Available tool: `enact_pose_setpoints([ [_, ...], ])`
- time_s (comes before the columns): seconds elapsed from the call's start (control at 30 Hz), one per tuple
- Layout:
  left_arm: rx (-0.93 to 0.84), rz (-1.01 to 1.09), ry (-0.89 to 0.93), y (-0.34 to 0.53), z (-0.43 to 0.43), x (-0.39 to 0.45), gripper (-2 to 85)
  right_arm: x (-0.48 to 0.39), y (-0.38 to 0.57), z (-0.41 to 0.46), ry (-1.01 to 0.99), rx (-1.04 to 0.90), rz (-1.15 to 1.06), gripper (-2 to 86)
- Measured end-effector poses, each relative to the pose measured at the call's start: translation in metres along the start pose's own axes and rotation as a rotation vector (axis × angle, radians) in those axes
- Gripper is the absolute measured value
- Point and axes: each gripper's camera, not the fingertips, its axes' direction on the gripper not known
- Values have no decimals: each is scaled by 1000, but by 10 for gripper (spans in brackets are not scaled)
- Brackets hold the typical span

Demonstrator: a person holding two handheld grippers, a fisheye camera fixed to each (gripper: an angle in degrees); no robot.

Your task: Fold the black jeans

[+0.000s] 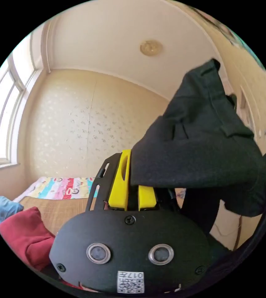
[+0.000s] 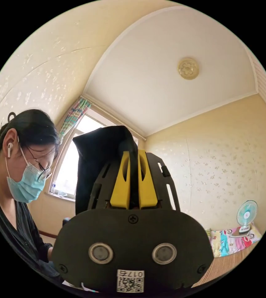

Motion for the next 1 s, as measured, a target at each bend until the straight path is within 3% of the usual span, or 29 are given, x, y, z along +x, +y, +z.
enact_pose_setpoints([
  [0.07,-28,-112,9,-37,18,-36,18,21,-4,16,88,-34,0,28],
  [0.17,-94,-149,-101,-85,95,-107,32,87,15,78,439,-180,27,21],
  [0.27,-494,-169,-208,-95,233,-202,63,203,96,175,709,-498,158,15],
  [0.3,-696,-276,-251,-69,271,-245,75,250,146,198,770,-699,282,15],
  [0.33,-780,-390,-236,-37,280,-278,82,280,196,205,844,-878,396,15],
  [0.37,-782,-428,-209,-20,278,-290,83,287,218,203,869,-927,425,16],
  [0.47,-755,-443,-122,65,244,-320,86,260,309,180,718,-971,330,11],
  [0.53,-910,-437,-133,158,218,-323,99,224,391,160,503,-1113,293,10],
  [0.63,-1054,-464,-75,281,171,-302,111,176,505,121,313,-1322,408,11],
  [0.73,-1021,-542,-84,357,101,-278,111,113,578,84,222,-1422,496,16],
  [0.87,-943,-785,-100,404,29,-264,114,39,600,60,324,-1444,403,18],
  [1.0,-913,-950,-53,440,-7,-247,143,-12,593,58,657,-1439,292,15],
])
